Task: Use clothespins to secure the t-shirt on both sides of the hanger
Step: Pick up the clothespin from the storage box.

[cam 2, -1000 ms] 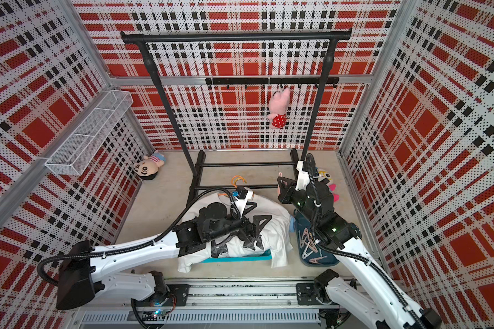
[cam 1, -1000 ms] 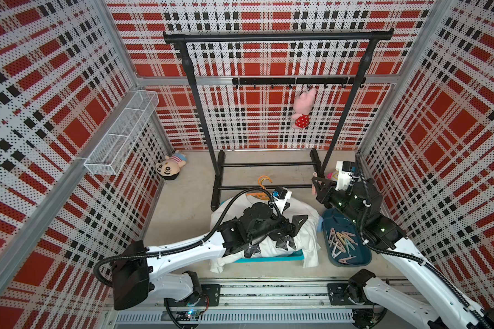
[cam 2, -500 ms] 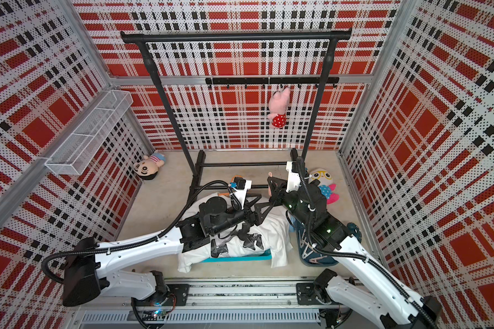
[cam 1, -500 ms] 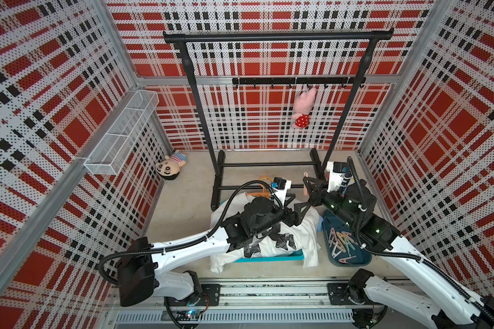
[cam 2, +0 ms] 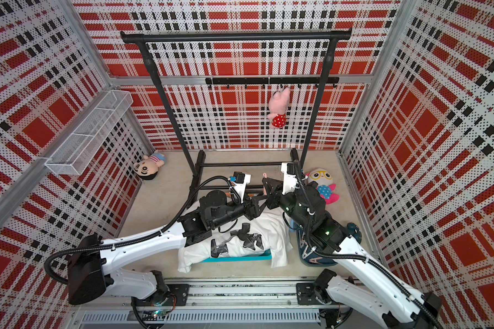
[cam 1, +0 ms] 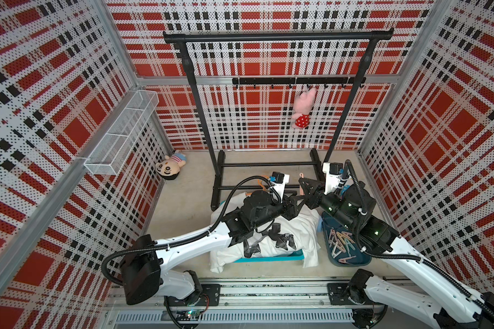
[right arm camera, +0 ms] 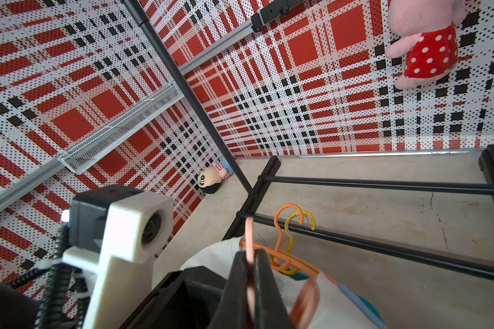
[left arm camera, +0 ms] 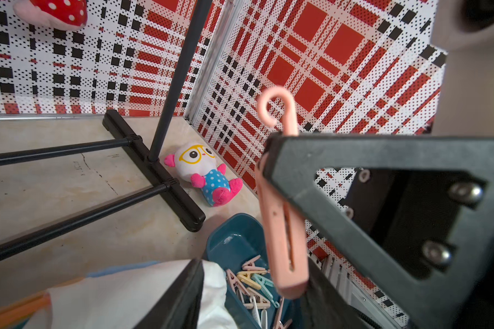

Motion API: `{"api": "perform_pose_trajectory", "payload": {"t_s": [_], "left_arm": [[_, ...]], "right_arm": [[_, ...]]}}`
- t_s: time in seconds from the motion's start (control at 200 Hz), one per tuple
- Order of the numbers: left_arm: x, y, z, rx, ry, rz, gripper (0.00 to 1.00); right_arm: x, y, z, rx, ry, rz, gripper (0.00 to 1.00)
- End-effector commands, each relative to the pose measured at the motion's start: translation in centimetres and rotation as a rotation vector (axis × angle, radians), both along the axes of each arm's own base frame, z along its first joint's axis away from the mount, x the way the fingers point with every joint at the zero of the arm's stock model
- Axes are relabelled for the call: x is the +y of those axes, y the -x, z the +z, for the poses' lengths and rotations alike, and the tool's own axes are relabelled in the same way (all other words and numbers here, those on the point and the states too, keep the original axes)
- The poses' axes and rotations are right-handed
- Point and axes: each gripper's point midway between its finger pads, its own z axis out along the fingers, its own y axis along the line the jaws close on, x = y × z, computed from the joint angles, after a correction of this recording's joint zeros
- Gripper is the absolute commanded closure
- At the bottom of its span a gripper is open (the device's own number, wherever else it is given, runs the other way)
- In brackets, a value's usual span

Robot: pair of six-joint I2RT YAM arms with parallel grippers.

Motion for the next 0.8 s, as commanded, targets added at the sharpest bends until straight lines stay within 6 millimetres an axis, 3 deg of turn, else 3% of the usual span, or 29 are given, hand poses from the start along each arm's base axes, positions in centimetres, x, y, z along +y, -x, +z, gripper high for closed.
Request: {"api": "perform_pose_trajectory", "payload": {"t_s": [0.0,0.261,0.511,0.792], "left_arm": [[0.1,0.5,1.8,-0.034,0.048,-0.033,0.40],[0.2,0.4,1.7,-0.041,0.042,-0.023,0.61],[0.3,0.3,1.9,-0.050,0.041,-0.009,0.63],[1.3,-0.1,2.0,-0.059,0.041,0.044,0.85]], "right_arm": [[0.1,0.1,0.4,-0.021,-0.006,-0.007,1.00],[0.4,0.1,0.3,-0.021,-0.008,-0.004,1.00],[1.4,0.2,-0.1,-0.015,0.001,0.022,1.00],[1.4,0.1,-0.2,-0.014,0.001,0.014,1.00]]}}
